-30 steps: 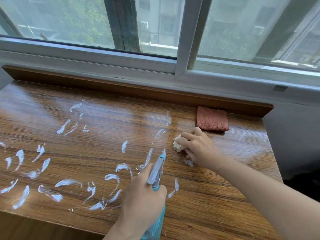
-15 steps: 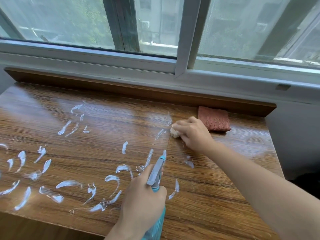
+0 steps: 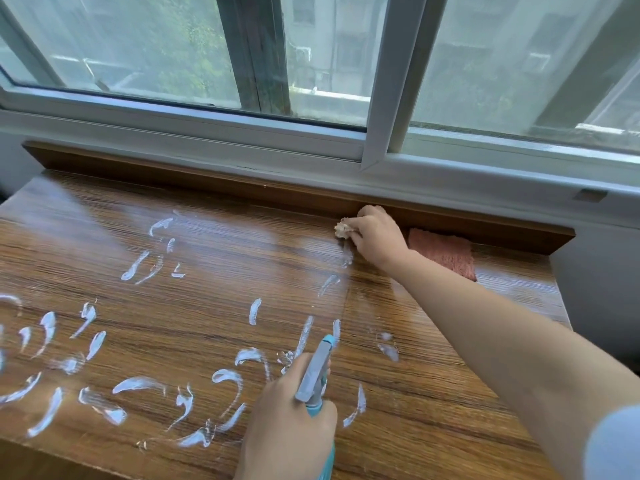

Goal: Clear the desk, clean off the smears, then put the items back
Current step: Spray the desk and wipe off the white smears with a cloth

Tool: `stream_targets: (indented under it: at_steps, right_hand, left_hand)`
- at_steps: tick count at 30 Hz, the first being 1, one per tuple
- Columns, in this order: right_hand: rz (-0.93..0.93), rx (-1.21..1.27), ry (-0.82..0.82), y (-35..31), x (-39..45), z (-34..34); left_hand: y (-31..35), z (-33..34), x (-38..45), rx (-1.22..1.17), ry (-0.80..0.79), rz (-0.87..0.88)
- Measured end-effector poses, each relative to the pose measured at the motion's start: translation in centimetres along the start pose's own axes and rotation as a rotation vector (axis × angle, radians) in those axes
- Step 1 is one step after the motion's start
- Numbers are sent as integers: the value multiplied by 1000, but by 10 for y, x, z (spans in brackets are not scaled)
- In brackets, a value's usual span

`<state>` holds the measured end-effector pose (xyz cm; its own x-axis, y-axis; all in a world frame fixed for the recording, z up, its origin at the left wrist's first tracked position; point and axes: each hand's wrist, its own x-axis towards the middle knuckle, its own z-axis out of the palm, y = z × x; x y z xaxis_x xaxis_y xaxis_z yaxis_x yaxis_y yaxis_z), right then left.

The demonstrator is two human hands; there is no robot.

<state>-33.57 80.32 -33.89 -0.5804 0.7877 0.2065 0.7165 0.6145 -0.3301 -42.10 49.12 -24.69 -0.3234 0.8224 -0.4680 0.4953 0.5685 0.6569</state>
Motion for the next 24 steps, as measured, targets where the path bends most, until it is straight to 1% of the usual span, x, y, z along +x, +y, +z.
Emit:
stream_targets:
  at_steps: [4,9,13,16,21,24]
  right_hand:
    - [-70,-160,-57,-6,-1,7]
    - [-305,-58,-133,1,-64,-6]
    - [-393,-65,-147,8,-111,-12]
    - [-365,-92,-136,10,-98,-10]
    - [-198,-164,-100,3,-30,7]
    - [-115,-198,-99,-11,-10,14]
  left_hand:
    - [0,-1,1,6,1,8]
    - [-2,1,-4,26,9,24]
    - [-3,1,-3,49,9,50]
    - [-2,0,-5,27,24,57]
    - [-5,3,-4,9,32,45]
    - [-7,6,-6,-37,43,64]
